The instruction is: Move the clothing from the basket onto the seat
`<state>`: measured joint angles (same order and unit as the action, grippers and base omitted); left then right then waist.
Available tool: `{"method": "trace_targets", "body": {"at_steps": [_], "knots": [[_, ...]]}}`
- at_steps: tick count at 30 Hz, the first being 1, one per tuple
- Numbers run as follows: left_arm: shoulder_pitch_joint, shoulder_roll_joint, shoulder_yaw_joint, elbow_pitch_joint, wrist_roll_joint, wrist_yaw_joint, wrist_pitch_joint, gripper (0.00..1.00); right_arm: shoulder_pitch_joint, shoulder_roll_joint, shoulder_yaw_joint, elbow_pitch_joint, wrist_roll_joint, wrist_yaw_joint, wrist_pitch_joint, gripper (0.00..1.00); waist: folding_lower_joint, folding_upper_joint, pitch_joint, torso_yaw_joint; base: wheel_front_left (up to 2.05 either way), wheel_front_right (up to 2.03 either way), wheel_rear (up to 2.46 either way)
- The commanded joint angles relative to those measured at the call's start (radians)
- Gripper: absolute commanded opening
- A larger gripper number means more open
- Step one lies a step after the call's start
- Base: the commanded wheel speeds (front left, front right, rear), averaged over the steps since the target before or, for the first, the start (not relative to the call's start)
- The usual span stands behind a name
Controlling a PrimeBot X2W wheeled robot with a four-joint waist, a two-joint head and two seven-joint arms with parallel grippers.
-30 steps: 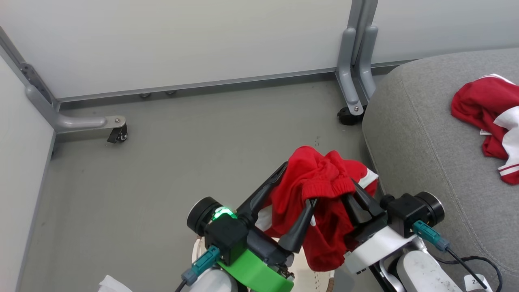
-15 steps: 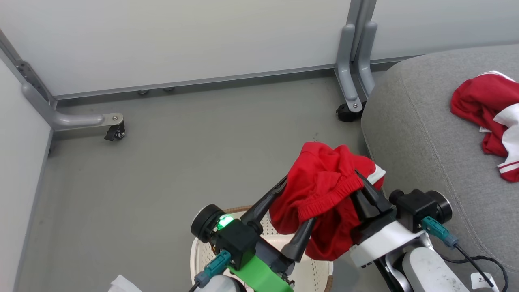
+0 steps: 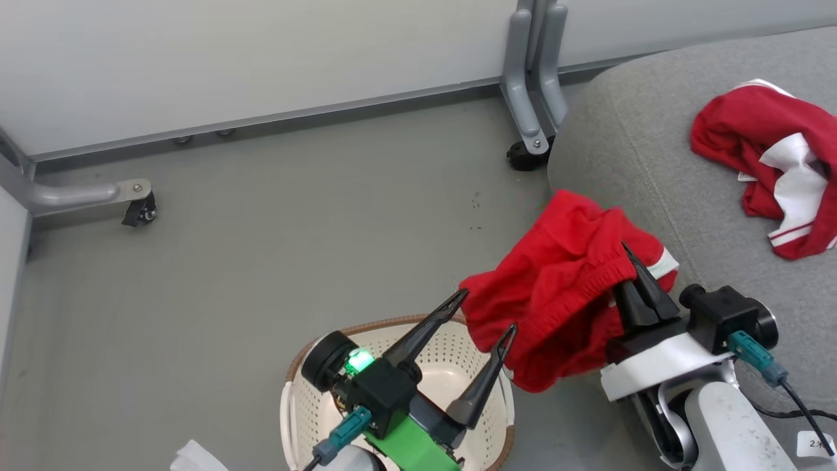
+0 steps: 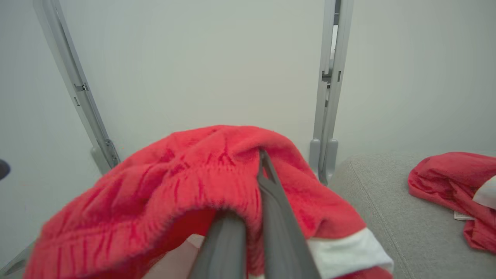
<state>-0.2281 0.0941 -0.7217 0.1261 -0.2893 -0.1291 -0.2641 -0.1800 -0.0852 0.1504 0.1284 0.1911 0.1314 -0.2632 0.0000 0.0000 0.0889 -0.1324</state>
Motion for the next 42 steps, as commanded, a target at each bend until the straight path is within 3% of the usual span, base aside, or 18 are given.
{"method": "trace_targets", "body": {"at_steps": [1,15,26,35,42], "knots": [[-0.016,0.011,0.001,-0.001,0.009,-0.003,0.000,1.00,-0.003,0.000,-0.014,-0.006,-0.009,-0.001,-0.002,0.00,0.0000,0.0000,0.023,-0.040,0.00,0.00,0.00],[0.011,0.066,0.016,0.010,0.034,-0.003,0.000,1.00,0.112,0.009,-0.099,-0.051,-0.009,-0.001,-0.002,0.00,0.0000,0.0000,0.056,-0.249,0.00,0.00,0.00],[-0.032,0.113,-0.026,0.020,0.043,-0.003,0.000,1.00,0.149,0.031,-0.132,-0.094,0.000,-0.001,-0.002,0.00,0.0000,0.0000,0.139,-0.388,0.00,0.00,0.00],[-0.093,0.158,-0.071,0.026,0.039,-0.003,0.000,1.00,0.051,0.034,-0.191,-0.159,-0.006,-0.001,-0.002,0.00,0.0000,0.0000,0.260,-0.406,0.00,0.00,0.00],[-0.196,0.220,-0.126,0.027,0.032,-0.003,0.000,1.00,-0.212,0.003,-0.309,-0.201,-0.024,-0.001,-0.002,0.00,0.0000,0.0000,0.430,-0.341,0.00,0.00,0.00]]}}
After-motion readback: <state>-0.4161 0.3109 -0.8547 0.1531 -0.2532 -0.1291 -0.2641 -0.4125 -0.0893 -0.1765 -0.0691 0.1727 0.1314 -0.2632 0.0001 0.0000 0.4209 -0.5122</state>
